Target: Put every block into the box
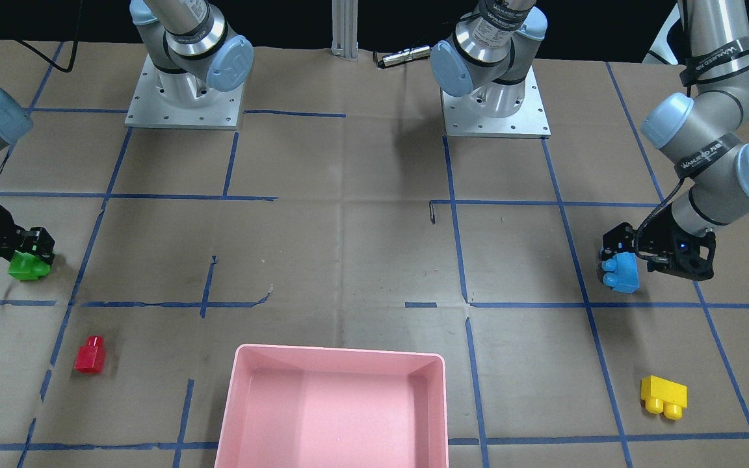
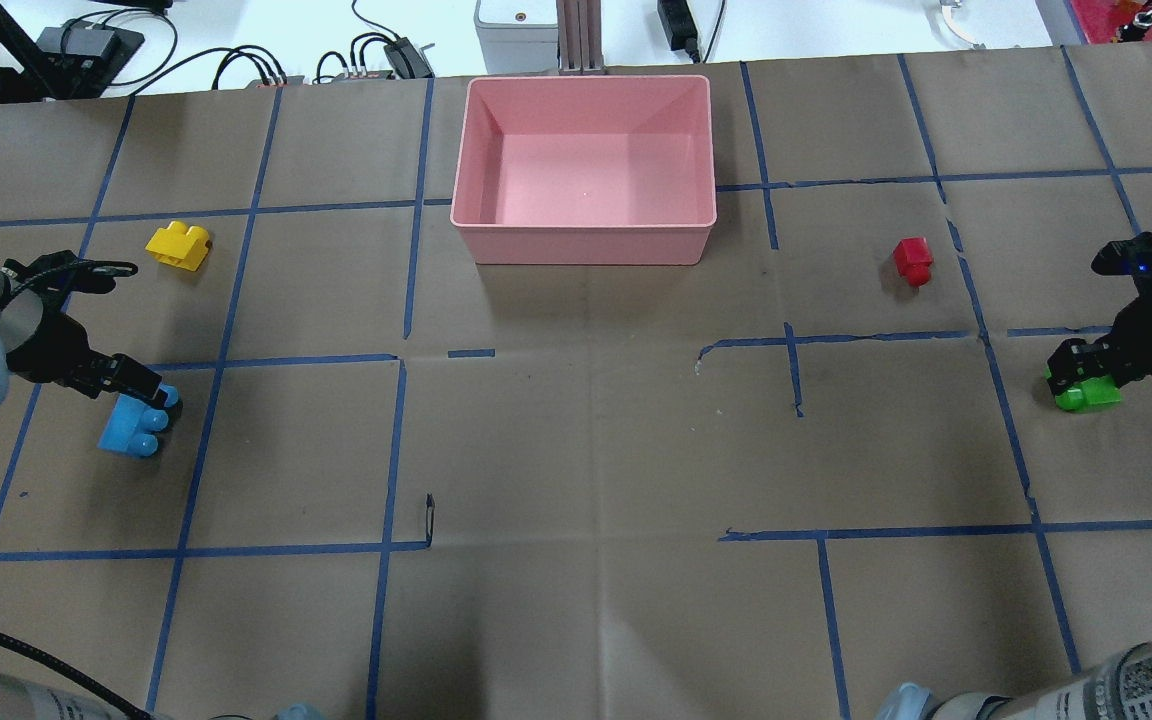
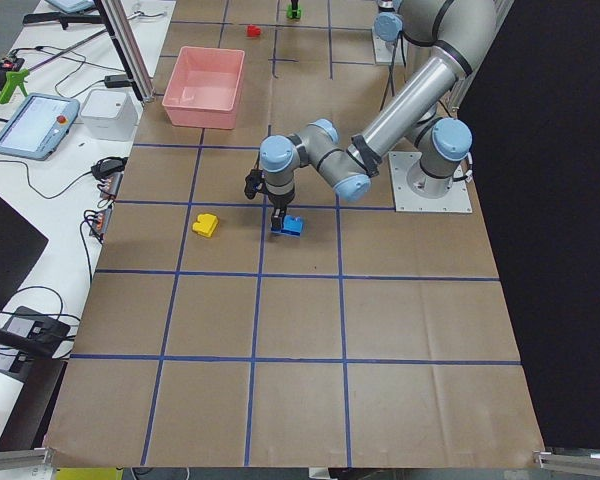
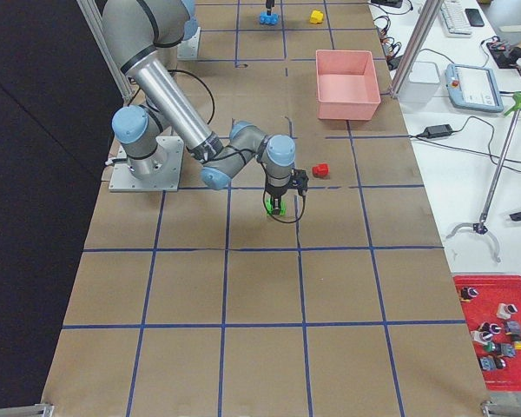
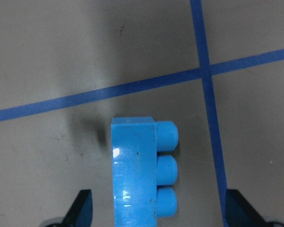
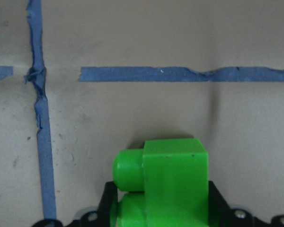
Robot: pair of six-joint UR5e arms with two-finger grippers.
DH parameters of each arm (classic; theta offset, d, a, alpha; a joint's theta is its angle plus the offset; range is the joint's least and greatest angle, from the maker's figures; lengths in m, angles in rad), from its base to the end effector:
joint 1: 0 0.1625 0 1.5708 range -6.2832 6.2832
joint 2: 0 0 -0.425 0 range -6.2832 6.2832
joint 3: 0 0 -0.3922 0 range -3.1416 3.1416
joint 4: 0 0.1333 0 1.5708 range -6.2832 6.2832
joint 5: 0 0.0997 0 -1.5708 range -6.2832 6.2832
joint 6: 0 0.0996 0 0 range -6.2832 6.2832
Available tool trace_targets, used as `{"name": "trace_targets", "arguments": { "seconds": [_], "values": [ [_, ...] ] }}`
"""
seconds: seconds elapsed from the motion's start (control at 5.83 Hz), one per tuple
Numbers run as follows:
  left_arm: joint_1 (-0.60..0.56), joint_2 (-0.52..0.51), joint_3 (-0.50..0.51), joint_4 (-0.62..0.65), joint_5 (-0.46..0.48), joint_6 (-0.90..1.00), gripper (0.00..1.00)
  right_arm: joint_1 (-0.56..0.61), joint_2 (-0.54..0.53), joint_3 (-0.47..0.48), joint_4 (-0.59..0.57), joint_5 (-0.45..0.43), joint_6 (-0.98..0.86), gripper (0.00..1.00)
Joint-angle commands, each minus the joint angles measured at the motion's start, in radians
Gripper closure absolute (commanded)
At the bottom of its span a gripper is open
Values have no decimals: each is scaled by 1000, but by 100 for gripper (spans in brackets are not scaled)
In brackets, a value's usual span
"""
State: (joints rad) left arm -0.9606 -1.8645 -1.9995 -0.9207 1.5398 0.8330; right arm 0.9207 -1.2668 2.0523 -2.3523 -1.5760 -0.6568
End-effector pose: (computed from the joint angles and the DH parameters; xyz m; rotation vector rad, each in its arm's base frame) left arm 0.1802 -0.4957 0.2035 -0.3396 -3.0513 -0.0519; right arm -0.1992 -0.4814 0.1907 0.0105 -3.1399 -0.0100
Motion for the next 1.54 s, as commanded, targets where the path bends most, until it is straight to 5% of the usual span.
{"name": "trace_targets", "arguments": {
  "seconds": [0.0, 0.17, 0.34, 0.51, 0.69, 0.86, 1.03, 1.37],
  "values": [
    [-4, -51, -16, 54, 2, 4, 2, 10, -60, -59, 63, 2, 2, 99],
    [-1, -57, -18, 59, 5, 12, 2, 64, -145, -171, 278, 45, 32, 99],
    [2, -58, -18, 59, 6, 18, 8, 218, -169, -275, 362, 76, 155, 99],
    [3, -58, -16, 60, 8, 37, 28, 379, -146, -367, 363, 93, 246, 98],
    [3, -58, -16, 60, 10, 38, 45, 524, -62, -467, 348, 225, 341, 98],
    [3, -58, -15, 60, 11, 38, 62, 628, 90, -626, 296, 357, 361, 98],
    [3, -51, -2, 60, 16, 34, 76, 695, 221, -756, 218, 364, 361, 98],
    [-7, 42, 103, -62, 33, -21, 84, 727, 325, -839, 171, 364, 362, 96]
  ]
}}
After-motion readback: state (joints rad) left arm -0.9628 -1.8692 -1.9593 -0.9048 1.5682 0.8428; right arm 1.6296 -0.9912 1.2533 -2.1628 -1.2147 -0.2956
